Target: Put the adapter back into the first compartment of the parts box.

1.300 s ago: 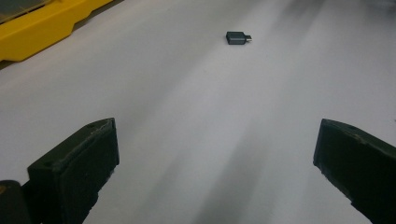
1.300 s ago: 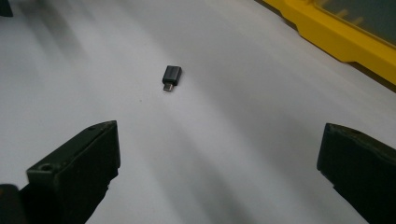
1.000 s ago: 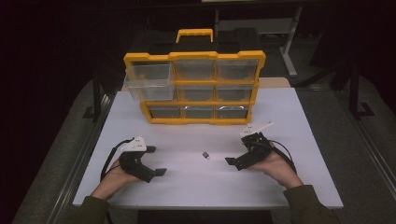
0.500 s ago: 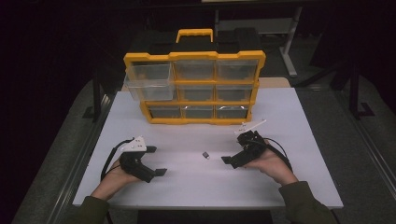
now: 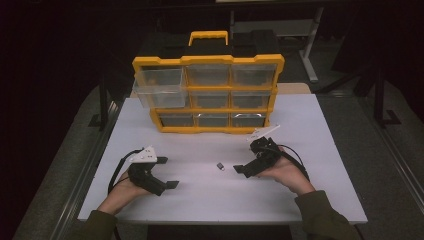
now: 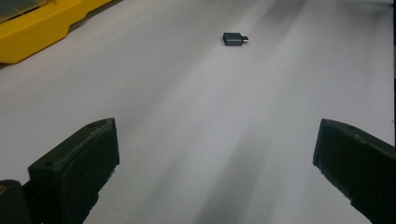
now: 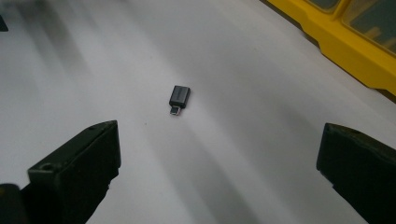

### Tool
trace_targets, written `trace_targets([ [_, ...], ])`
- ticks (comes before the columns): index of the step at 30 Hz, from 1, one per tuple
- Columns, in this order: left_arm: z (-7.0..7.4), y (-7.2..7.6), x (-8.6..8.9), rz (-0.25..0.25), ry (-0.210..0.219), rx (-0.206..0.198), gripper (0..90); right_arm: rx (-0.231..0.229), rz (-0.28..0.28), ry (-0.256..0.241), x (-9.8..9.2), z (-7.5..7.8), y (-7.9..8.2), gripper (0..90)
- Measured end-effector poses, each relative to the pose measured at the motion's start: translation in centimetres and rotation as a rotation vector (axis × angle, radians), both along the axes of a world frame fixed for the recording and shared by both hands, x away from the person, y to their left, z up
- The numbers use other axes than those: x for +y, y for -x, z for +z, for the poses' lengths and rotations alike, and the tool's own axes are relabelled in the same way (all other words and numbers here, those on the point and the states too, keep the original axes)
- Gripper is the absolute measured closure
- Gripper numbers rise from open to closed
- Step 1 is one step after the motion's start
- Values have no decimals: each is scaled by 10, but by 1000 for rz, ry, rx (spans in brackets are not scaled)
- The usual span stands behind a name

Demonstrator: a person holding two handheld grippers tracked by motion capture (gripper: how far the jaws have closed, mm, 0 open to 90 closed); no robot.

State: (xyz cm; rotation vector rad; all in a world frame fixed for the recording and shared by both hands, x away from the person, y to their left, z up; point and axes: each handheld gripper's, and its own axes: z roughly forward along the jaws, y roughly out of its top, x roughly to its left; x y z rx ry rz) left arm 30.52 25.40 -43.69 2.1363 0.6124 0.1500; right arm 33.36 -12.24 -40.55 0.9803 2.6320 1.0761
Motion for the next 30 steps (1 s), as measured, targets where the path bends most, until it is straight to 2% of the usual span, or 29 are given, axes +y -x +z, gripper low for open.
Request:
trace_targets([
  [30, 0, 0, -1, 0, 2, 3, 0, 12, 25, 1, 25, 5, -14, 0],
])
